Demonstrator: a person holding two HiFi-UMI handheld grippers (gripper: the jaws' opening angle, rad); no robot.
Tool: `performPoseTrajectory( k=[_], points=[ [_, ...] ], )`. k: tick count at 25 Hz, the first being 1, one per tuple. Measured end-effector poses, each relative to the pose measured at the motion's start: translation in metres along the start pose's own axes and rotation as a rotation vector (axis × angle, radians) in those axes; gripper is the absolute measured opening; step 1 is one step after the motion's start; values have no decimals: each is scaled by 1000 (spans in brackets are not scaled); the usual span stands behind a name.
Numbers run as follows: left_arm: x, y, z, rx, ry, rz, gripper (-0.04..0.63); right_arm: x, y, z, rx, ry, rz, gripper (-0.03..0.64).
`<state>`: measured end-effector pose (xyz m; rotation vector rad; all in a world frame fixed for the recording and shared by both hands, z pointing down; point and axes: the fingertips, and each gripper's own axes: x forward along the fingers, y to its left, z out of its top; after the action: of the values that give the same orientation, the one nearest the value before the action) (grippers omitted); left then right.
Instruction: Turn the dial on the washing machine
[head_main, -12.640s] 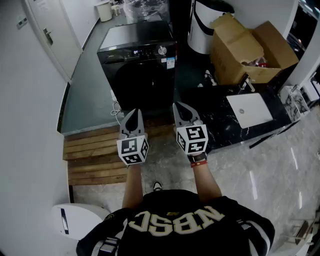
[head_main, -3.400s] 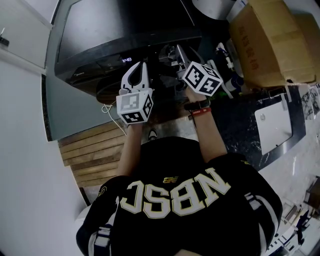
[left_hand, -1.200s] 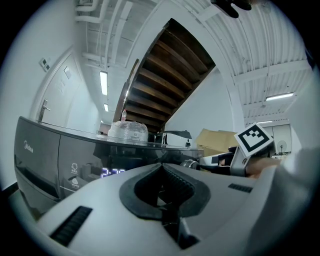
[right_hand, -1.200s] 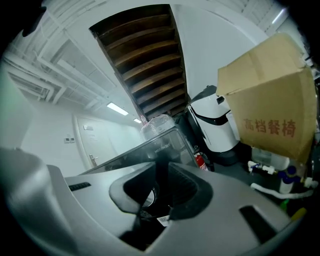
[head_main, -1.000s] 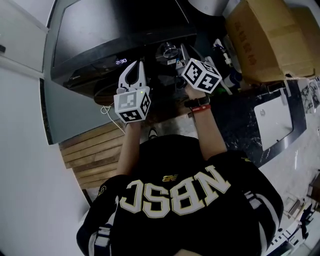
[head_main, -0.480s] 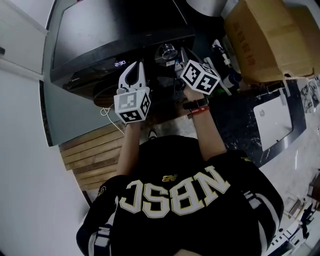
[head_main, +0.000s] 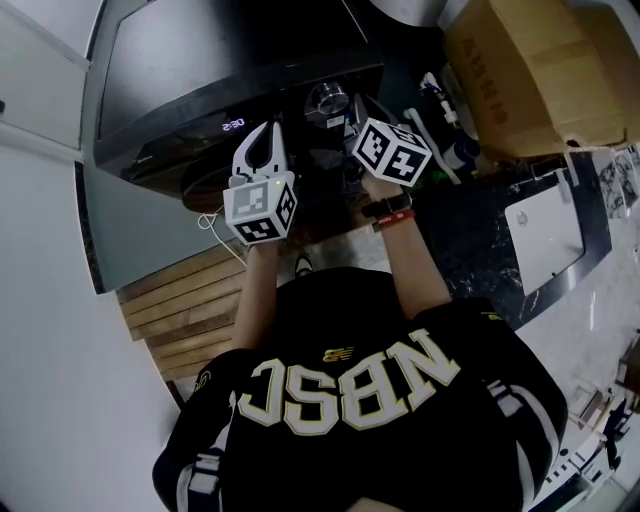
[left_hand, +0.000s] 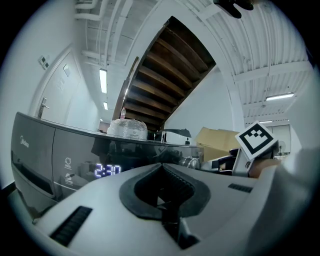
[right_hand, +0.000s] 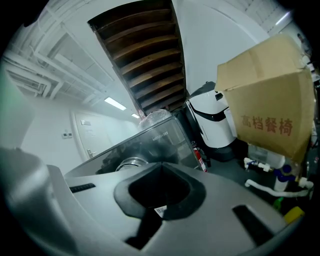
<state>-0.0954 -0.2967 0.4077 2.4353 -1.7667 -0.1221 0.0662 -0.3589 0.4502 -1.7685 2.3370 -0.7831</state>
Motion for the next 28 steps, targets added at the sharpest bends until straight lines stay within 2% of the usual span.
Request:
performPoseTrajectory(
  k=[16,18,20,22,25,28],
  points=[
    [-3,-5,2,7,-5,-2,14,-1,0,-14,-78,60,39,-5],
    [-5,-3,2,8,-8,5,14,-1,-5,-13,-96,58,54,36],
    [-9,3,2,6,-8,19,14,-3,-10,-11,-126,54,72,114],
    [-11,8,0,5,-6,30,14,-6,-11,-7,-183,44,84,163],
    [-14,12,-1,3,-4,42,14,-10,-6,-5,-278,32,85,172],
    [-16,13,0,5,-5,47,14,-11,-3,-5,-293,34,90,169]
  ],
)
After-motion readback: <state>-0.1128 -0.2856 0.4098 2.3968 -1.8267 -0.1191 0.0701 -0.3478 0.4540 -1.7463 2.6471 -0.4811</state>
